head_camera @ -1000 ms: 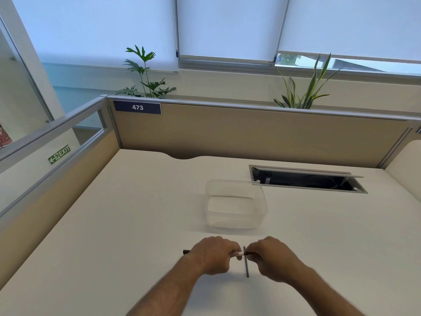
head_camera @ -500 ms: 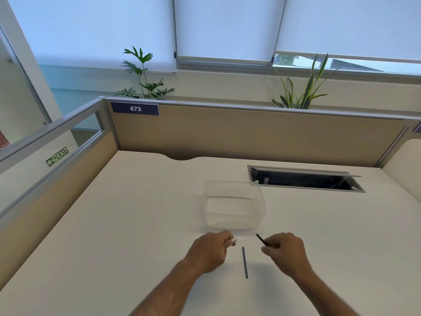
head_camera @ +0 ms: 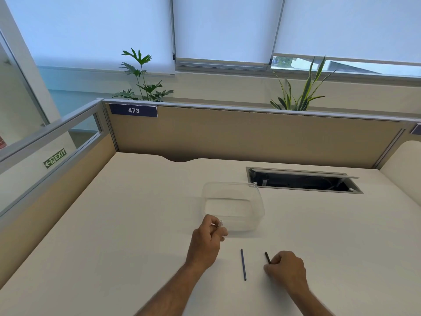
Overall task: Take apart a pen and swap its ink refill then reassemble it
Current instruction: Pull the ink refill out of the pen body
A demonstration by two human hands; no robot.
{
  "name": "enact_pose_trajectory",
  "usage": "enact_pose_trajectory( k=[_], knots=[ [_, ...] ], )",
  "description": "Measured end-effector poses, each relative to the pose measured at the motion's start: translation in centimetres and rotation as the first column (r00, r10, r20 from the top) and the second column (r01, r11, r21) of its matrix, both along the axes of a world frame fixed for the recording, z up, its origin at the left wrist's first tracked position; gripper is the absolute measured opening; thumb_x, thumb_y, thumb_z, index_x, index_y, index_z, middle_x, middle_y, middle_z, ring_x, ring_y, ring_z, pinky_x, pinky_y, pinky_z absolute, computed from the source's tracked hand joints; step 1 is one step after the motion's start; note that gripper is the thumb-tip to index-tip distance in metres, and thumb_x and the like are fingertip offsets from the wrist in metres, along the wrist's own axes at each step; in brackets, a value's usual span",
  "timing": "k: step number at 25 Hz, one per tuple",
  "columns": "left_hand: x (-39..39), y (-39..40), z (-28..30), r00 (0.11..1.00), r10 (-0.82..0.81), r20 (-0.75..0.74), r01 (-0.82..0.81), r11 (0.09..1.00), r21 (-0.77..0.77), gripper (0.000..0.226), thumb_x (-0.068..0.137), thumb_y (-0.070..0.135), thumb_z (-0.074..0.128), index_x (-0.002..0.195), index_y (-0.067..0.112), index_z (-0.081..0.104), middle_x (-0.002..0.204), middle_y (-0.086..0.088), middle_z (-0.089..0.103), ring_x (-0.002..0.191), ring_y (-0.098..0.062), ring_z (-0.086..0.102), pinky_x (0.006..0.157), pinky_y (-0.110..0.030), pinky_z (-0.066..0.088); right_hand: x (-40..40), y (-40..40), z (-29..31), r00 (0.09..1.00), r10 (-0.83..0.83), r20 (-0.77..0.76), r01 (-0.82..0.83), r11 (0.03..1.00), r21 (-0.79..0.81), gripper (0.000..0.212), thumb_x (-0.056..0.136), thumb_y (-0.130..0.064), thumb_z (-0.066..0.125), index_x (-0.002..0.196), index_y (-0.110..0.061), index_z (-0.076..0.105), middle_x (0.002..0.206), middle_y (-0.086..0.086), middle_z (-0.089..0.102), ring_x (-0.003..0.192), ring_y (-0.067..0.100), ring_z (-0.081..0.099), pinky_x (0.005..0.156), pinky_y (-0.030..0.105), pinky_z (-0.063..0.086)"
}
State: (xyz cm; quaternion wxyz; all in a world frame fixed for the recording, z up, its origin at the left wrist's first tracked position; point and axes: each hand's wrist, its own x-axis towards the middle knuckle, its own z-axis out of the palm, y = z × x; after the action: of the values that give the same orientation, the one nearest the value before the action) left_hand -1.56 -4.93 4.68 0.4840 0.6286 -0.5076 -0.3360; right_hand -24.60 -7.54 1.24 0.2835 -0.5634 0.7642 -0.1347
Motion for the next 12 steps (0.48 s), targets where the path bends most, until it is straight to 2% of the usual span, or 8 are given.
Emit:
enact_pose_trajectory(
  k=[5, 7, 10, 12],
  knots=[
    [0.0, 0.1, -0.1, 0.998, 0.017, -0.065, -0.016, 1.0, 0.009, 0.021, 0.091, 0.015, 0.063, 0.08, 0.028, 0.051, 0.076, 0.007, 0.075, 0.069, -0.012, 0.07, 0.066, -0.036, 0.056, -0.1, -0.2, 0.1, 0.999, 0.017, -0.028, -0.017, 1.0, 0.009, 0.018, 0.057, -0.029, 0.076, 0.068, -0.022, 0.064, 0.066, -0.011, 0.064, 0.061, 0.006, 0.058, 0.046, 0.017, 0.034],
    [-0.1, 0.2, 0.0, 0.997, 0.034, -0.075, -0.034, 0.999, 0.0, 0.018, 0.09, 0.016, 0.066, 0.08, 0.025, 0.054, 0.078, 0.009, 0.07, 0.072, -0.011, 0.067, 0.067, -0.043, 0.058, 0.2, 0.3, 0.2, 0.998, 0.04, -0.038, -0.044, 0.994, -0.097, 0.024, 0.061, -0.035, 0.079, 0.076, -0.027, 0.061, 0.065, -0.011, 0.061, 0.06, 0.006, 0.056, 0.048, 0.018, 0.036],
    [-0.4, 0.2, 0.4, 0.976, 0.091, -0.198, -0.091, 0.996, 0.008, 0.017, 0.088, 0.011, 0.07, 0.078, 0.021, 0.06, 0.079, 0.004, 0.065, 0.074, -0.016, 0.062, 0.064, -0.049, 0.061, 1.2, 1.2, 0.1, 0.965, 0.209, 0.155, -0.143, 0.924, -0.356, 0.024, 0.065, -0.031, 0.087, 0.073, -0.028, 0.065, 0.054, -0.004, 0.061, 0.05, 0.004, 0.054, 0.051, 0.019, 0.044],
    [-0.8, 0.0, 0.8, 0.91, 0.145, -0.387, -0.133, 0.989, 0.058, 0.013, 0.089, 0.008, 0.069, 0.082, 0.016, 0.062, 0.083, -0.005, 0.065, 0.076, -0.022, 0.066, 0.063, -0.05, 0.063, 2.3, 2.2, 0.7, 0.876, 0.353, 0.33, -0.217, 0.898, -0.384, 0.026, 0.063, -0.029, 0.09, 0.08, -0.027, 0.07, 0.069, -0.004, 0.071, 0.059, 0.006, 0.062, 0.054, 0.016, 0.049]
  ],
)
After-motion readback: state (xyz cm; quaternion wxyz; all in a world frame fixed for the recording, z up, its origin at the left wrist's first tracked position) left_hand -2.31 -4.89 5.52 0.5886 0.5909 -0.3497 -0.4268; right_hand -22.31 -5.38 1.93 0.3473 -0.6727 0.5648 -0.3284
